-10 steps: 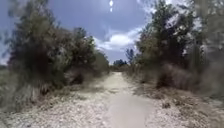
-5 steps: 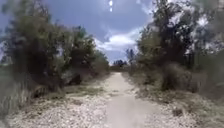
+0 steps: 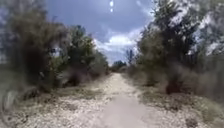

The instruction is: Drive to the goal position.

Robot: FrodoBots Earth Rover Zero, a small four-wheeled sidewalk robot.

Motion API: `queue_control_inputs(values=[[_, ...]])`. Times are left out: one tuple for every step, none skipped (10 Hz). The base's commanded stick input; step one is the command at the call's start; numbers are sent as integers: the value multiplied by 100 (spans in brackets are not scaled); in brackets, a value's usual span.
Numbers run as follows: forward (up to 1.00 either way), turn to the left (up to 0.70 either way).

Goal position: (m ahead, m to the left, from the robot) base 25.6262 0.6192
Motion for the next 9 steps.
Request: queue_control_inputs(values=[[50, 0], [50, 0], [50, 0], [50, 0], [50, 0], [50, 0], [50, 0], [50, 0], [50, 0]])
